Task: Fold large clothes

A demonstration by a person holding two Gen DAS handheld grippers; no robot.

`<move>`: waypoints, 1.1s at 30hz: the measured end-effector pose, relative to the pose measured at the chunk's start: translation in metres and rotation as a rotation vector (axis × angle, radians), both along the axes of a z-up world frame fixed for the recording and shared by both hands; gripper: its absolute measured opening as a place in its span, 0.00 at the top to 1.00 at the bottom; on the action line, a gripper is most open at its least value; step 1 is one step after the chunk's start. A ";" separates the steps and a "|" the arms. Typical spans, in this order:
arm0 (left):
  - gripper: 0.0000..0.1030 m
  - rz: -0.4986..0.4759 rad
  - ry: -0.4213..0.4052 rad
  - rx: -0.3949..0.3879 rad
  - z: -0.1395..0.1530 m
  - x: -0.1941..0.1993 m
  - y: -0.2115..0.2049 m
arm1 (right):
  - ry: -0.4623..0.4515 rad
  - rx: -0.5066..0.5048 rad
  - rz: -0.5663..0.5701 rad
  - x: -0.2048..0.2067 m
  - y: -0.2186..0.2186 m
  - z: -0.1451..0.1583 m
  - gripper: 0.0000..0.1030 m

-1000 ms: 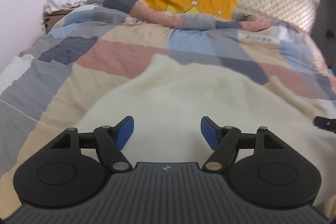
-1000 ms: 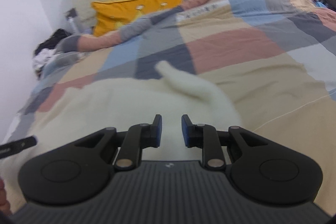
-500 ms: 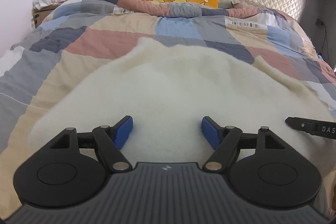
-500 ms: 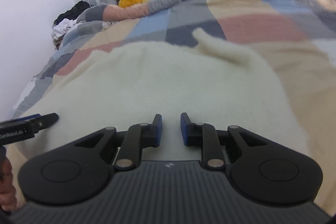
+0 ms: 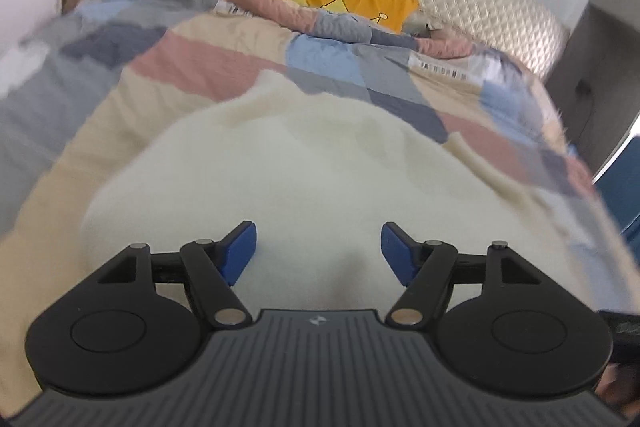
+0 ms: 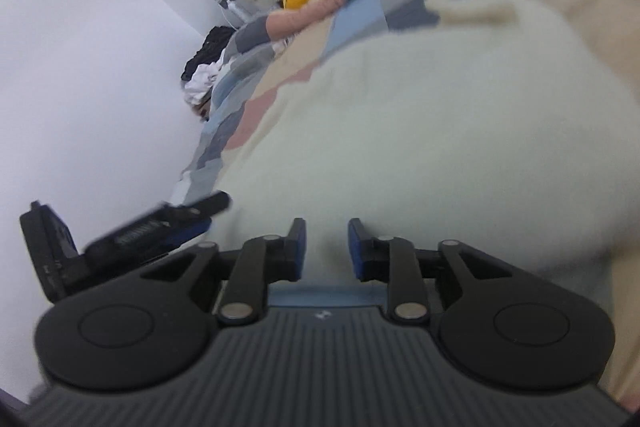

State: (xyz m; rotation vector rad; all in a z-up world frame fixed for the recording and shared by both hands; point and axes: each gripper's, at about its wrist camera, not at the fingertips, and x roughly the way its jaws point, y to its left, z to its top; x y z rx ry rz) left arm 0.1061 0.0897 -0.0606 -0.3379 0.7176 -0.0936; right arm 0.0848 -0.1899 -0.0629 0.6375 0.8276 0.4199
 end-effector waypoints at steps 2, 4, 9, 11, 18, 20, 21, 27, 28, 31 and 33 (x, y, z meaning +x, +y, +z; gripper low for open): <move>0.28 0.015 0.033 0.000 0.001 -0.010 0.002 | 0.044 0.031 -0.014 -0.001 -0.001 -0.008 0.62; 0.28 0.041 0.073 -0.029 -0.002 -0.018 0.006 | 0.066 0.028 0.001 0.001 0.006 -0.013 0.62; 0.28 0.110 0.152 -0.158 -0.012 -0.028 0.021 | 0.156 0.085 0.016 0.007 0.019 -0.031 0.43; 0.28 0.130 0.178 -0.194 -0.015 -0.031 0.027 | 0.231 0.140 -0.010 0.008 0.017 -0.044 0.30; 0.23 0.214 0.298 -0.307 -0.038 -0.026 0.047 | 0.293 0.292 -0.112 0.011 0.007 -0.062 0.23; 0.19 0.235 0.316 -0.342 -0.043 -0.026 0.051 | 0.284 0.306 -0.141 0.012 0.005 -0.062 0.23; 0.19 0.246 0.323 -0.359 -0.045 -0.026 0.054 | 0.276 0.312 -0.172 0.012 0.002 -0.061 0.23; 0.16 0.323 0.350 -0.479 -0.059 -0.024 0.072 | 0.285 0.456 -0.369 0.008 -0.033 -0.070 0.24; 0.15 0.327 0.365 -0.489 -0.062 -0.020 0.074 | 0.285 0.467 -0.392 0.007 -0.036 -0.072 0.24; 0.13 0.347 0.394 -0.535 -0.069 -0.011 0.077 | 0.274 0.468 -0.420 0.007 -0.038 -0.072 0.24; 0.13 0.354 0.393 -0.553 -0.071 -0.007 0.079 | 0.269 0.468 -0.416 0.008 -0.038 -0.071 0.23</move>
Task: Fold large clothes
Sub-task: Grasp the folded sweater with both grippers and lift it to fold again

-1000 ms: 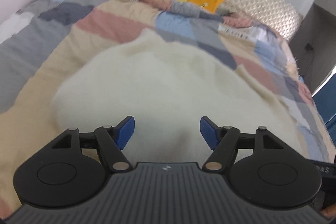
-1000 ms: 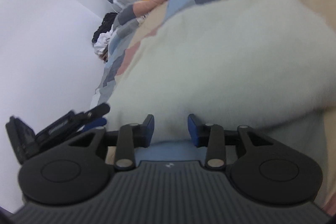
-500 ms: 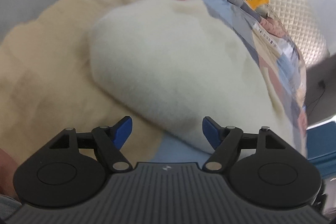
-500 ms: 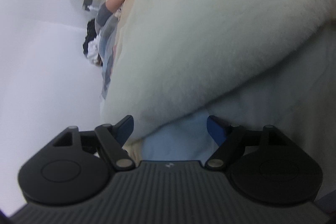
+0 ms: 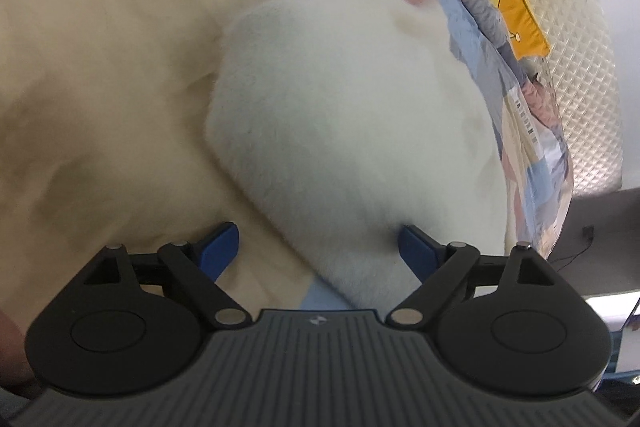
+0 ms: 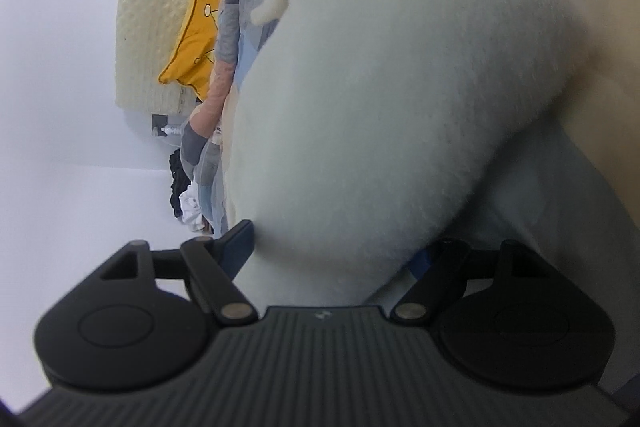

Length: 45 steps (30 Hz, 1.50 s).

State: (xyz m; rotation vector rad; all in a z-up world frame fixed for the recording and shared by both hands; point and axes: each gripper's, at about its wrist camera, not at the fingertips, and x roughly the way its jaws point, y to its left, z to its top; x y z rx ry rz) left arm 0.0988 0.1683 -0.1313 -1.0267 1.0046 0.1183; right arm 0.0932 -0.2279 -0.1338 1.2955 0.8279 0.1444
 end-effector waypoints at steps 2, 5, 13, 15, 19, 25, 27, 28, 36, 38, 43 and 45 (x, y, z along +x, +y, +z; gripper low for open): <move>0.13 0.011 -0.014 -0.026 -0.001 0.001 0.002 | -0.020 0.003 -0.001 0.001 0.001 0.004 0.22; 0.12 0.009 -0.117 -0.068 0.006 0.000 0.002 | -0.077 0.007 -0.004 0.003 0.001 0.013 0.21; 0.12 0.039 -0.158 -0.123 0.007 -0.005 0.005 | -0.213 0.031 -0.024 -0.007 -0.014 0.031 0.21; 0.12 0.048 -0.127 -0.109 0.003 -0.003 0.005 | -0.172 0.023 -0.026 -0.007 -0.014 0.026 0.21; 0.12 0.057 -0.093 -0.111 -0.008 -0.003 0.010 | -0.050 0.035 -0.064 -0.017 -0.024 0.007 0.21; 0.13 0.107 -0.095 -0.119 -0.011 -0.007 0.015 | -0.027 -0.060 -0.152 -0.029 -0.035 0.011 0.23; 0.13 0.122 -0.096 -0.122 -0.013 -0.008 0.017 | -0.028 -0.070 -0.167 -0.029 -0.036 0.010 0.27; 0.14 0.127 -0.098 -0.118 -0.013 -0.008 0.017 | -0.026 -0.070 -0.167 -0.028 -0.035 0.008 0.28; 0.21 0.137 -0.135 -0.047 -0.008 0.001 0.020 | -0.045 -0.110 -0.147 -0.020 -0.032 0.007 0.35; 0.27 0.139 -0.142 -0.031 -0.006 0.001 0.020 | -0.056 -0.140 -0.139 -0.020 -0.030 0.010 0.39; 0.43 0.138 -0.181 0.009 0.003 -0.005 0.021 | -0.097 -0.201 -0.128 -0.021 -0.029 0.021 0.56; 0.48 0.128 -0.211 0.035 0.011 -0.009 0.018 | -0.128 -0.225 -0.126 -0.023 -0.028 0.028 0.60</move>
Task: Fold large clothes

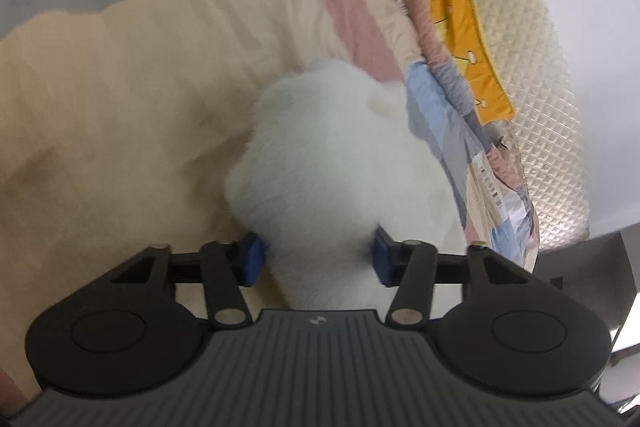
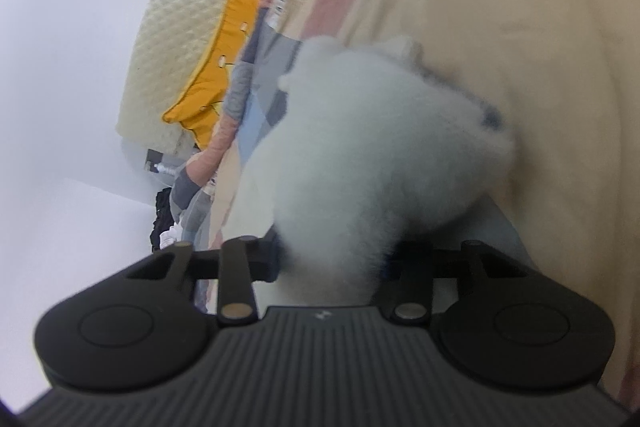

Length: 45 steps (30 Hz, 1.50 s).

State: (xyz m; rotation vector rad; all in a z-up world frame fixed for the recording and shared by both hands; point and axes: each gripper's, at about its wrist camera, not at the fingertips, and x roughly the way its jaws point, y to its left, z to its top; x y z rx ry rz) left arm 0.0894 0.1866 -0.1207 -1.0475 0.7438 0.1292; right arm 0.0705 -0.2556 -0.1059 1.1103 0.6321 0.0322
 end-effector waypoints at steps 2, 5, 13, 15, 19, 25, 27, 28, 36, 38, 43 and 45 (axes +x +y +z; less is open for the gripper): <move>0.54 -0.009 -0.034 0.029 0.011 -0.005 -0.003 | -0.034 -0.025 -0.002 -0.005 0.001 0.008 0.62; 0.57 -0.017 -0.071 0.033 0.027 -0.017 -0.005 | -0.067 -0.056 0.002 -0.013 0.001 0.022 0.64; 0.59 -0.062 -0.163 0.092 0.095 -0.080 -0.015 | -0.109 -0.062 0.049 -0.059 -0.003 0.076 0.63; 0.59 -0.075 -0.177 0.089 0.108 -0.098 -0.018 | -0.105 -0.047 0.061 -0.073 -0.008 0.088 0.63; 0.59 -0.075 -0.175 0.071 0.115 -0.132 -0.022 | -0.119 -0.079 0.105 -0.094 -0.012 0.105 0.63; 0.58 -0.096 -0.146 0.081 0.104 -0.139 -0.026 | -0.065 -0.081 0.119 -0.102 -0.016 0.094 0.60; 0.58 -0.088 -0.152 0.074 0.104 -0.132 -0.024 | -0.067 -0.057 0.132 -0.096 -0.018 0.091 0.55; 0.58 -0.082 -0.157 0.071 0.105 -0.126 -0.021 | -0.080 -0.037 0.135 -0.092 -0.020 0.091 0.52; 0.60 -0.089 -0.236 0.137 0.132 -0.050 -0.017 | -0.136 -0.015 0.134 -0.036 -0.026 0.105 0.50; 0.60 -0.116 -0.238 0.175 0.132 -0.029 -0.021 | -0.139 -0.037 0.123 -0.018 -0.026 0.103 0.50; 0.59 -0.182 -0.223 0.285 0.118 0.018 -0.033 | -0.107 -0.142 0.125 0.023 -0.029 0.092 0.51; 0.59 -0.193 -0.202 0.351 0.110 0.030 -0.035 | -0.093 -0.195 0.145 0.033 -0.029 0.088 0.51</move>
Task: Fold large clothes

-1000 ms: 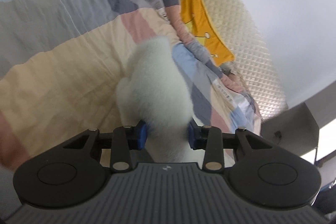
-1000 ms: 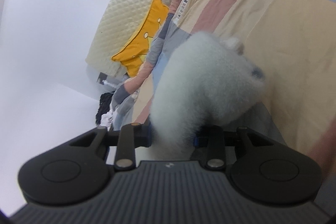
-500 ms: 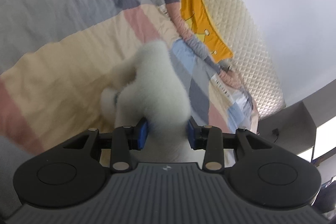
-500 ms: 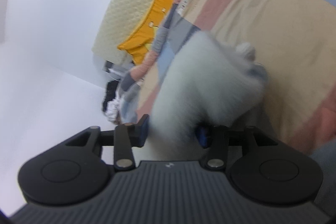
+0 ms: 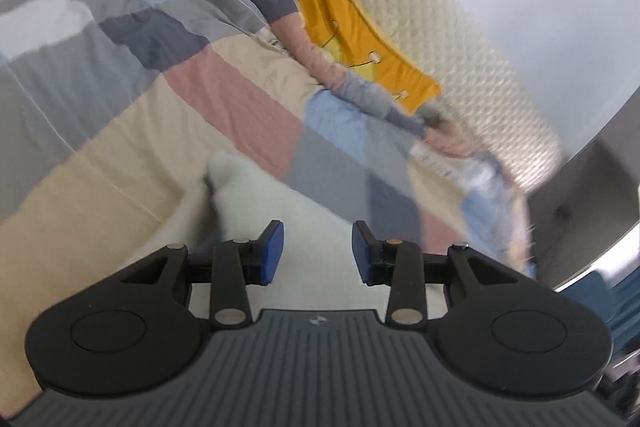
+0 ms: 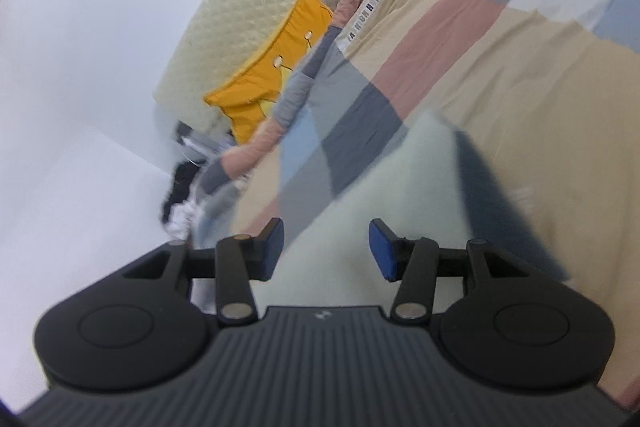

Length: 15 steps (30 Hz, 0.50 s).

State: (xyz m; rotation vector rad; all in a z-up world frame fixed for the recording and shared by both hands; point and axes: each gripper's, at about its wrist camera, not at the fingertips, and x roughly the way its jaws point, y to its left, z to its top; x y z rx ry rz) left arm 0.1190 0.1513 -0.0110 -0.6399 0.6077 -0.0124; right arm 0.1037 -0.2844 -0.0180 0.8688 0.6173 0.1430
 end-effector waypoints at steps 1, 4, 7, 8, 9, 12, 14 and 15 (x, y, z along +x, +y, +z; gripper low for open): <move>0.59 0.001 0.006 0.032 -0.004 0.006 0.000 | 0.010 -0.029 0.006 0.004 -0.001 -0.002 0.51; 0.49 0.003 0.014 0.114 -0.012 0.023 0.005 | 0.029 -0.111 0.025 0.015 -0.006 -0.008 0.50; 0.36 0.020 0.014 0.180 -0.015 0.038 0.010 | 0.020 -0.172 0.012 0.024 -0.012 -0.008 0.50; 0.32 0.025 0.008 0.201 -0.017 0.040 0.012 | 0.013 -0.195 0.006 0.027 -0.013 -0.007 0.51; 0.31 0.029 0.002 0.220 -0.018 0.043 0.012 | 0.006 -0.222 0.000 0.030 -0.014 -0.005 0.49; 0.26 0.028 0.011 0.232 -0.028 0.053 0.015 | -0.020 -0.251 -0.014 0.036 -0.018 -0.004 0.35; 0.26 0.024 0.030 0.216 -0.037 0.057 0.018 | -0.024 -0.257 -0.023 0.037 -0.020 -0.006 0.35; 0.26 0.025 0.040 0.214 -0.041 0.060 0.019 | -0.021 -0.274 -0.030 0.038 -0.021 -0.006 0.35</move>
